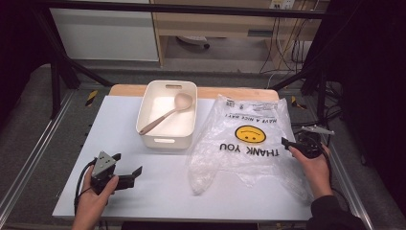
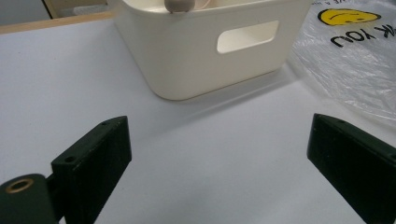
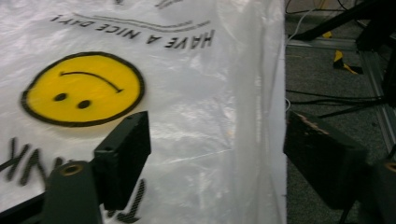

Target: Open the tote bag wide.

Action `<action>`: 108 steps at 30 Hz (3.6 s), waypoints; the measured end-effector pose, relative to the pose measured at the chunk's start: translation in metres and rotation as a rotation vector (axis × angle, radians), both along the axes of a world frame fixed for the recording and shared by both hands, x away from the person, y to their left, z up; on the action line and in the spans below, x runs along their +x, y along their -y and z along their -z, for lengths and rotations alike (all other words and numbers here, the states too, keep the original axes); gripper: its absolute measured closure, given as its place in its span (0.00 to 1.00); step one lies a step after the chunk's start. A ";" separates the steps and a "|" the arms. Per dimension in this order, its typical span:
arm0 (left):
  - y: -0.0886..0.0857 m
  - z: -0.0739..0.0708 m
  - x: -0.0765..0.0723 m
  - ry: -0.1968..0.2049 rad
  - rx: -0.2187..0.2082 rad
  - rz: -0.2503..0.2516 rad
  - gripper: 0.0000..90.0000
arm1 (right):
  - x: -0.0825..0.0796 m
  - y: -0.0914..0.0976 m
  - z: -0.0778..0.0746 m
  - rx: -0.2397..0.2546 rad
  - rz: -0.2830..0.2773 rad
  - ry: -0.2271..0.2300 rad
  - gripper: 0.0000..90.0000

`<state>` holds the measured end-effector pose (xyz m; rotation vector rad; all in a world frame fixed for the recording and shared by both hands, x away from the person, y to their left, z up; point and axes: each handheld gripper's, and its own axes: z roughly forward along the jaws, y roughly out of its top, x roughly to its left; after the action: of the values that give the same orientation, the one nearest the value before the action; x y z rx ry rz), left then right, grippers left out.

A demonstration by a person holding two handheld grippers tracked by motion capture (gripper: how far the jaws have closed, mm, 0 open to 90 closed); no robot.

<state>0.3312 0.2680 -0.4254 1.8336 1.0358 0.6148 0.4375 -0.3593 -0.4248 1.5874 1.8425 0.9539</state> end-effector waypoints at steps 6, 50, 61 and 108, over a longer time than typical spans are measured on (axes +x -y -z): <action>-0.001 -0.001 -0.003 0.000 -0.007 -0.007 0.07 | -0.018 -0.030 -0.014 -0.049 -0.096 0.033 0.12; -0.008 -0.002 -0.006 -0.025 -0.079 -0.024 0.06 | -0.113 -0.275 0.010 -0.047 -0.768 -0.018 0.08; -0.009 -0.001 -0.008 -0.030 -0.080 -0.032 0.07 | -0.110 -0.281 0.033 -0.133 -0.786 -0.085 0.13; -0.008 0.000 -0.006 -0.035 -0.059 -0.029 0.07 | -0.062 -0.267 0.003 0.122 -0.600 0.025 0.98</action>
<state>0.3250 0.2762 -0.4252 1.7867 1.0944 0.5652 0.3754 -0.0928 -0.4280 1.0811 2.3332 1.3489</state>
